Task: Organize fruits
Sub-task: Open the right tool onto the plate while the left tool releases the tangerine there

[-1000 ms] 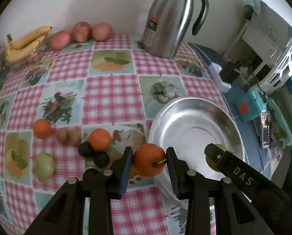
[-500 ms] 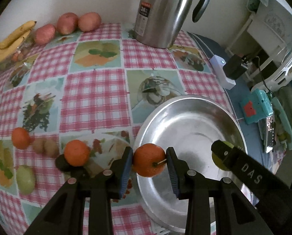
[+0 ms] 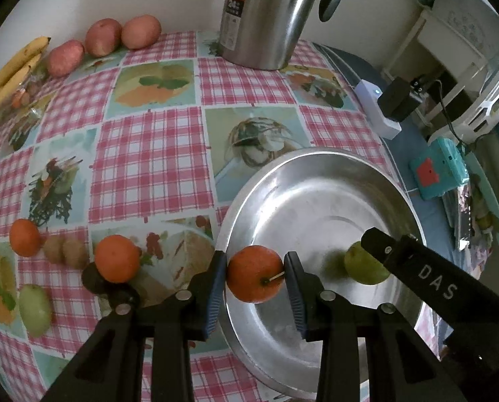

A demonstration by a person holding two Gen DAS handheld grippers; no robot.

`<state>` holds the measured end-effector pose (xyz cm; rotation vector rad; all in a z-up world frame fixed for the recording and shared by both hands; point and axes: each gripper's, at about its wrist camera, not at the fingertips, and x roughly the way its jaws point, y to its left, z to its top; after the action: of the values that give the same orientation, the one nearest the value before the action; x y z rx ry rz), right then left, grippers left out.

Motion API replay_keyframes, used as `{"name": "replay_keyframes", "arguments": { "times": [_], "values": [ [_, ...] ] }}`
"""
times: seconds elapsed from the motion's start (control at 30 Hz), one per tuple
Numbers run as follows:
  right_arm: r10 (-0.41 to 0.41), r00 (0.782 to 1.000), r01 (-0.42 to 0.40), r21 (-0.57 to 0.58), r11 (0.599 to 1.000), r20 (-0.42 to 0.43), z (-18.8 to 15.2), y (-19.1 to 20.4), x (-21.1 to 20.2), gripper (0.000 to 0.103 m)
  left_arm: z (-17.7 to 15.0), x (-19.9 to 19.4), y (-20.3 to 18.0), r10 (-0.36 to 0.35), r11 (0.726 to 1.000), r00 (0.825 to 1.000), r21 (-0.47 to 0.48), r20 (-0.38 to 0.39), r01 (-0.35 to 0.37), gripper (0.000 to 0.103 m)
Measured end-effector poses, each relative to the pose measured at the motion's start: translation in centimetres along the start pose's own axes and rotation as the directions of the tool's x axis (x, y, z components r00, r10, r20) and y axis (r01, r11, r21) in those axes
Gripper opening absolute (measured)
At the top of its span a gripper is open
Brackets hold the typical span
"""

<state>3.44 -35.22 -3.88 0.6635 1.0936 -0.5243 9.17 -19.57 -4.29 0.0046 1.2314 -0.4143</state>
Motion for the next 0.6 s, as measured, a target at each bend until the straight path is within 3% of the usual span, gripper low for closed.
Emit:
{"name": "replay_keyframes", "arguments": {
  "times": [0.6],
  "values": [
    [0.014, 0.998, -0.011, -0.049, 0.999, 0.064, -0.1, 0.9, -2.3, 0.055, -0.4, -2.4, 0.7, -0.001, 1.000, 1.000, -0.020, 0.011, 0.002, 0.040]
  ]
}}
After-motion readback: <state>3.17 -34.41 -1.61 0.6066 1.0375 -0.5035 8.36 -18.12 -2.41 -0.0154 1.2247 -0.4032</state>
